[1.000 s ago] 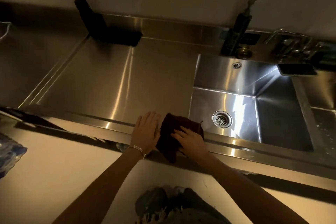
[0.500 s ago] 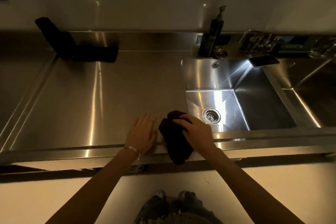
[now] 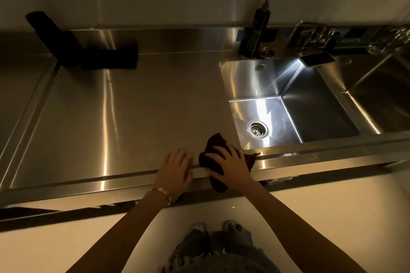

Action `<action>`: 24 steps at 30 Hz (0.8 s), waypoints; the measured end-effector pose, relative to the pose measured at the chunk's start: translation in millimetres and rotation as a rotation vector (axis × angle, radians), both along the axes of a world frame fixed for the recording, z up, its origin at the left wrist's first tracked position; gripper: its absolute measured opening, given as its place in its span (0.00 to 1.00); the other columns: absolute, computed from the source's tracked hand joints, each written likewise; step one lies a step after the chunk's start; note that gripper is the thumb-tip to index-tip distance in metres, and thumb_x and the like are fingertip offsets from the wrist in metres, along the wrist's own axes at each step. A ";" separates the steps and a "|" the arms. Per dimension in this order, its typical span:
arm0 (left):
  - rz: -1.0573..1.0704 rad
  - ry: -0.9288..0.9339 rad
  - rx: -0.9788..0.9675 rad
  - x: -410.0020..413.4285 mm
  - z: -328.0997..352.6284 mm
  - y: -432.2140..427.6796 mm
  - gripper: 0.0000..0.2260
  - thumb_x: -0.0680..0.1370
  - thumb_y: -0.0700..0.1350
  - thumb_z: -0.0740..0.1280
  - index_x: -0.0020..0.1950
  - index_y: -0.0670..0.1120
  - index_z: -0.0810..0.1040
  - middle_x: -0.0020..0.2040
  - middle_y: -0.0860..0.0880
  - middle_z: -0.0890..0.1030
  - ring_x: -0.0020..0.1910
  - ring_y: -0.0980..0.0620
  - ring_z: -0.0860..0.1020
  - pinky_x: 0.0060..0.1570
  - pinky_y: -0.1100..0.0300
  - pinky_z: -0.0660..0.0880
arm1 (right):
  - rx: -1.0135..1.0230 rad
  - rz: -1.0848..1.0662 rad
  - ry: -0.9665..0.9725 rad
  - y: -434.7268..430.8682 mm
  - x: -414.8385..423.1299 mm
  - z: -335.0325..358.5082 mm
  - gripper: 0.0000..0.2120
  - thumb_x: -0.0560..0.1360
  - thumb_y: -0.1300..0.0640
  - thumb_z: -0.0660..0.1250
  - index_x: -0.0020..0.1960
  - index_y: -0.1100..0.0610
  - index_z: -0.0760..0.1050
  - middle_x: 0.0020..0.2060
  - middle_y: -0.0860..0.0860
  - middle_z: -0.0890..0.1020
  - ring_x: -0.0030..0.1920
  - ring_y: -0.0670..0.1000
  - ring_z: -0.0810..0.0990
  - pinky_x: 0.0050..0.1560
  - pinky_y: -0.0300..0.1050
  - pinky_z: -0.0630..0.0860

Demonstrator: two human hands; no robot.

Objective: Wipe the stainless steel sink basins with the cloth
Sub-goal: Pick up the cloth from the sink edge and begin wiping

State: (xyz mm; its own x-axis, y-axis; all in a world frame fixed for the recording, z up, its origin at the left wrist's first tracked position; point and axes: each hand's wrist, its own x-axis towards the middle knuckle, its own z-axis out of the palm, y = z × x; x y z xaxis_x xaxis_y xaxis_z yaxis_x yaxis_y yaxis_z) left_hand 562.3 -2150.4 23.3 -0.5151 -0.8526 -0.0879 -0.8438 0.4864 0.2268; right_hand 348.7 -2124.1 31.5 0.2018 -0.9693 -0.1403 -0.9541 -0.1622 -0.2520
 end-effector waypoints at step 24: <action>-0.328 -0.008 0.051 -122.0 -7.0 -1.0 0.28 0.79 0.54 0.55 0.76 0.47 0.53 0.76 0.47 0.56 0.74 0.49 0.54 0.72 0.55 0.51 | -0.114 -0.494 -0.081 39.8 -154.7 -4.9 0.16 0.74 0.57 0.68 0.62 0.53 0.76 0.63 0.56 0.74 0.66 0.60 0.68 0.65 0.61 0.60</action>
State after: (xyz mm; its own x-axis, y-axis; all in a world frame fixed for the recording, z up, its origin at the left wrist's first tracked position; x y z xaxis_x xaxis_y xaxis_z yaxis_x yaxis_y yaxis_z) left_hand 440.3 -2151.5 16.3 -0.7603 -0.6361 -0.1318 -0.6463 0.7203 0.2519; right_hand 194.0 -2084.3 26.6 -0.2785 -0.9599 -0.0314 -0.9018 0.2726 -0.3354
